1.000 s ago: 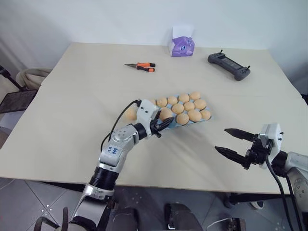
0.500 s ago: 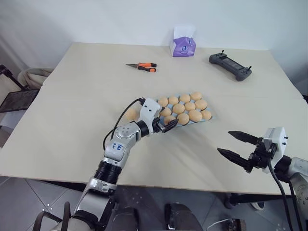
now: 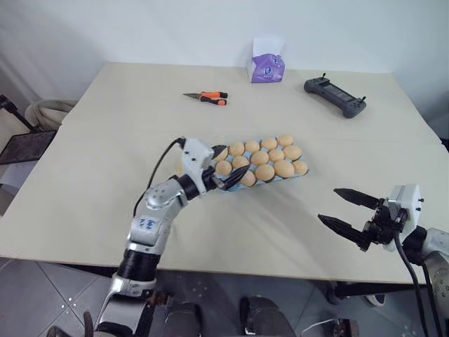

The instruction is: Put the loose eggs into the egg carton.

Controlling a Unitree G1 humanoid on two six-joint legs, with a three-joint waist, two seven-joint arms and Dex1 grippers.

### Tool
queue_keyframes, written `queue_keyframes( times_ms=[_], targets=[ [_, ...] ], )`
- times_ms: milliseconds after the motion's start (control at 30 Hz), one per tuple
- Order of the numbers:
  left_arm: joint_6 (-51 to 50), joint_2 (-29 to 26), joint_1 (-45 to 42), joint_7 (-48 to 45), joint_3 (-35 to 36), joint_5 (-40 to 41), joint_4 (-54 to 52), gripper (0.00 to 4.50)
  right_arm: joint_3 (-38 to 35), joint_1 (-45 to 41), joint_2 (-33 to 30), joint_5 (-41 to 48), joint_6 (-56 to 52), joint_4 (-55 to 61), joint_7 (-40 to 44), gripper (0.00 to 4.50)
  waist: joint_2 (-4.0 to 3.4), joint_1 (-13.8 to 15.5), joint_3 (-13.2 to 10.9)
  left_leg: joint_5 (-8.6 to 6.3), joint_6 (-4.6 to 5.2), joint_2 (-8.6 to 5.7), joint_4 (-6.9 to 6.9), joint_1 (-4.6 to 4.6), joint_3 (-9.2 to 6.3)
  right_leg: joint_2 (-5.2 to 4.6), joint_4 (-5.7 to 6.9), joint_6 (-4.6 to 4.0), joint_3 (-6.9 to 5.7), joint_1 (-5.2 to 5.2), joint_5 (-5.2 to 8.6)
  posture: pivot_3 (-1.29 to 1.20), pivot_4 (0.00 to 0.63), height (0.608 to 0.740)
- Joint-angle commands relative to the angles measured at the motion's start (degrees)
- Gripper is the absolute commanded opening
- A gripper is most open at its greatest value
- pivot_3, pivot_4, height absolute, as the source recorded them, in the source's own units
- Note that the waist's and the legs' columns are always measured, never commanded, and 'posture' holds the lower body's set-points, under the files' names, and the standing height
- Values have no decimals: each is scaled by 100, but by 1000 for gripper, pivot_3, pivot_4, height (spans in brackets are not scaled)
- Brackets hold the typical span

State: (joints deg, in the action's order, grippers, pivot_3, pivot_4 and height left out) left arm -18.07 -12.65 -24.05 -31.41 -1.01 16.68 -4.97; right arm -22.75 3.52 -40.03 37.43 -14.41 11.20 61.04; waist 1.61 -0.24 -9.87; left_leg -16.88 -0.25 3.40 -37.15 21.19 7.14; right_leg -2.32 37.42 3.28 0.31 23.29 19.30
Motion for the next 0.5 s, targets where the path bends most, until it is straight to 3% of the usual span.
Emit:
queue_keyframes(
  times_ms=[33, 500],
  targets=[
    [37, -237, 282, -105, 349, 275, -468, 4460, -198, 4, 114, 213, 221, 59, 93, 4500, 0, -1, 0, 1, 2, 0, -1, 1, 0, -1, 0, 0, 0, 0, 0, 0, 150, 740],
    [-101, -709, 2153, -41, 1233, 759, -1484, 4460, -151, 122, 318, 282, 430, 182, 167, 4500, 0, -15, 0, -5, 6, 2, 6, -1, -2, -6, -6, -3, -2, -3, 1, 0, 150, 740]
  ],
)
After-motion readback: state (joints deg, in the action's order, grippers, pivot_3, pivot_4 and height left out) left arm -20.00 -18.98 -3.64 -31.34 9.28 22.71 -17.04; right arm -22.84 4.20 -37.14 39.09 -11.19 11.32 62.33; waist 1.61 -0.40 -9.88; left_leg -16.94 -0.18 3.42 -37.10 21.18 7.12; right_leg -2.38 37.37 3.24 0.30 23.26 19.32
